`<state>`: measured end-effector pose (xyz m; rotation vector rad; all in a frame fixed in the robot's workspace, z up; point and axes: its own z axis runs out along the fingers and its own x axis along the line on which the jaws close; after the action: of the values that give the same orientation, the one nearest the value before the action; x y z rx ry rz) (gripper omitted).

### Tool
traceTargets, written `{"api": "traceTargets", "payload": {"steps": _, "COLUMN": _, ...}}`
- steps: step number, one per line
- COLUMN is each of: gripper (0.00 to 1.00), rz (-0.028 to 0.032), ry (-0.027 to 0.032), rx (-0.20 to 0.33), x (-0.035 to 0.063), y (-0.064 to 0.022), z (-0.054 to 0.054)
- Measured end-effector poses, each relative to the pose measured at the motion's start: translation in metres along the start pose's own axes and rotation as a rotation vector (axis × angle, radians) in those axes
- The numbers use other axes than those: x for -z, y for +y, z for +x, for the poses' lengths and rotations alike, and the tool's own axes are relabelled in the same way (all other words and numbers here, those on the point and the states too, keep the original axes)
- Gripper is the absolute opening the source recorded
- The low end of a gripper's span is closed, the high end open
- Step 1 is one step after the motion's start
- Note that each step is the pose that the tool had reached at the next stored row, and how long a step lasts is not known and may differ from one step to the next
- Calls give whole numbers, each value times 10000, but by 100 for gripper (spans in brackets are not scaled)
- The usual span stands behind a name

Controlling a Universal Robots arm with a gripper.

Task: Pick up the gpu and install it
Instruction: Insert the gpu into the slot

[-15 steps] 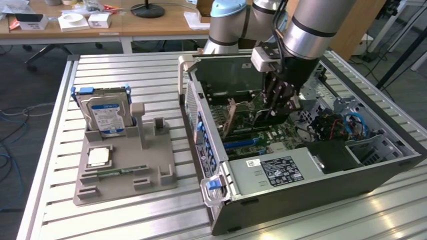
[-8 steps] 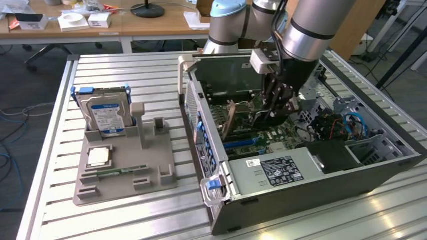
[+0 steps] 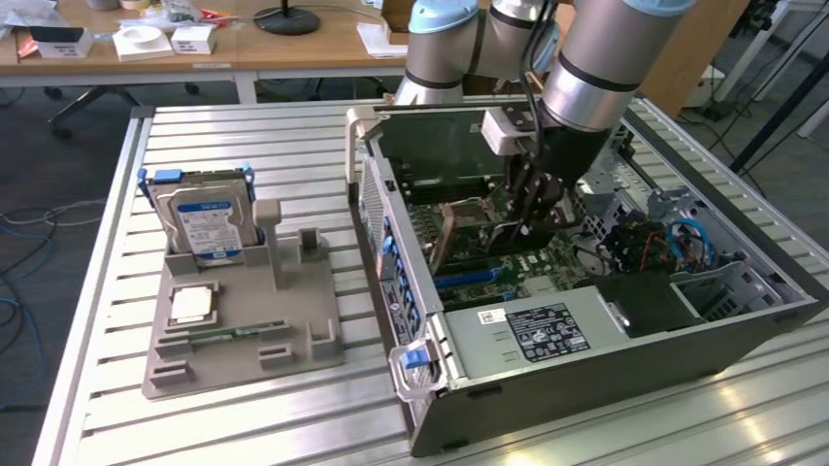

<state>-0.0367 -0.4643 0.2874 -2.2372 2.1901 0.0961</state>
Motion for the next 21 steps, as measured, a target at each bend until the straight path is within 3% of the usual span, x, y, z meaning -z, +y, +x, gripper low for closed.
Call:
{"api": "traceTargets", "payload": {"steps": 13, "gripper": 26, "rz": 35, "ry": 0, "rx": 3, "x": -13, "y": 90, "z": -1}}
{"api": "traceTargets", "payload": {"steps": 21, "gripper": 26, "rz": 70, "ry": 2, "rx": 5, "x": -144, "y": 95, "z": 5}}
